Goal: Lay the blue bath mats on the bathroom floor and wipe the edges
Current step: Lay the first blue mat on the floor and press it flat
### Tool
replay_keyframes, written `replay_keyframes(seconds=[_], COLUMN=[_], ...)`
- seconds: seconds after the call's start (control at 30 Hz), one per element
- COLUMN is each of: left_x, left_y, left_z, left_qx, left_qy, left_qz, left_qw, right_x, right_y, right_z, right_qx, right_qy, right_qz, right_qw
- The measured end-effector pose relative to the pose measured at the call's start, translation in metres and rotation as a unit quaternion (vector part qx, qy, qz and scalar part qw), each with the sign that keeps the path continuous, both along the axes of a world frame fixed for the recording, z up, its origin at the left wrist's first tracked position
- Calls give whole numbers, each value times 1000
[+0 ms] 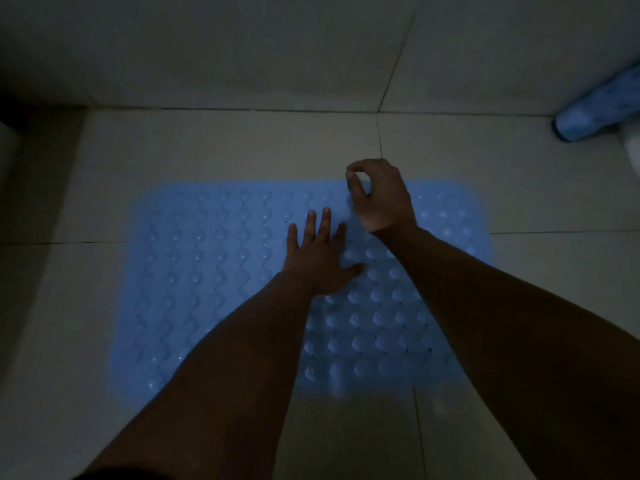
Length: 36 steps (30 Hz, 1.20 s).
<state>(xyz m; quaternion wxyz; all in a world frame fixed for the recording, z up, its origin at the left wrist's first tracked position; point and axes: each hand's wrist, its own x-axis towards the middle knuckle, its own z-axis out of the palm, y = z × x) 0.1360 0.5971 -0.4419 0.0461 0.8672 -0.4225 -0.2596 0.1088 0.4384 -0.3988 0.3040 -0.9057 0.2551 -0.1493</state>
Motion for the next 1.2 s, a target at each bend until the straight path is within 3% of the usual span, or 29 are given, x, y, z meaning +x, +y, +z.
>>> replay_keyframes(seconds=[0.1,0.3,0.47,0.6,0.8,1.07,1.2], left_x=[15,26,34,42,49,60,56], left_y=[20,82,114,120,120,131,138], left_z=[25,40,38,26,15,13,18], left_qx=[-72,-41,-41,-46,-71,-88,-84], left_qy=[-72,-136,-161,-160,-157,-168,-171], left_qz=[3,82,117,139,147,164,169], left_qw=[995,987,979,976,974,968,967], right_x=[2,-5,-11,-22,-25,-23,-18], right_y=[25,94,147,161,162,163,161], right_z=[11,-10,-56,-71,-75,-74,-64], right_qx=[11,-43,-91,-158,-174,-166,-105], right_qy=[35,71,247,219,212,212,244], right_qz=[13,55,107,84,76,72,82], right_qw=[999,995,959,959,959,960,961])
